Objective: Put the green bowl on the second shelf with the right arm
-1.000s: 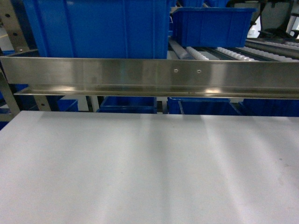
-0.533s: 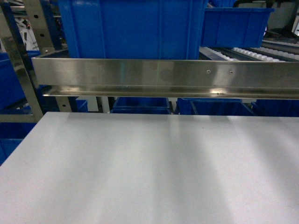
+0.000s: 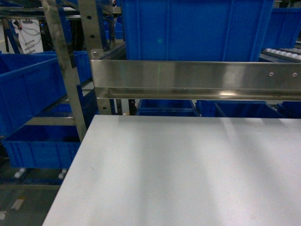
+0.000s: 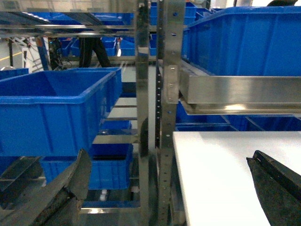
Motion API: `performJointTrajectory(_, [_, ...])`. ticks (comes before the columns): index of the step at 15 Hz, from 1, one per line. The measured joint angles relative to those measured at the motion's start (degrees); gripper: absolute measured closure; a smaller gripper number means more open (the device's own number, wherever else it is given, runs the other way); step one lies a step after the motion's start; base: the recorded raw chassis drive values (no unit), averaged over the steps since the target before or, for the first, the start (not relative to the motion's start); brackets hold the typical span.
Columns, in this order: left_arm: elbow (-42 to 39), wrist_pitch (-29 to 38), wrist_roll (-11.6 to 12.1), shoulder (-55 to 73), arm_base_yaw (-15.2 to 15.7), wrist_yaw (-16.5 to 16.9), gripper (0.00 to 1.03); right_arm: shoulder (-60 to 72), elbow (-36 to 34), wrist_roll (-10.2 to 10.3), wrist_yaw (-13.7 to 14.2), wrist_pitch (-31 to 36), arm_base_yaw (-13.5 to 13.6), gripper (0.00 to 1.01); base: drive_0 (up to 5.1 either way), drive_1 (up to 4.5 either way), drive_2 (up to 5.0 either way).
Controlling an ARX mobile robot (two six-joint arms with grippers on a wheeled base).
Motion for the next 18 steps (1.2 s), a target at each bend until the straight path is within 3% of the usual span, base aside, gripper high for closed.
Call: performJointTrajectory(18, [0.00, 0.02, 0.00, 0.02, -0.02, -0.11, 0.05, -0.02, 0.00, -0.02, 0.00, 0.24, 0.00, 0.98, -4.9, 2.70, 2.2])
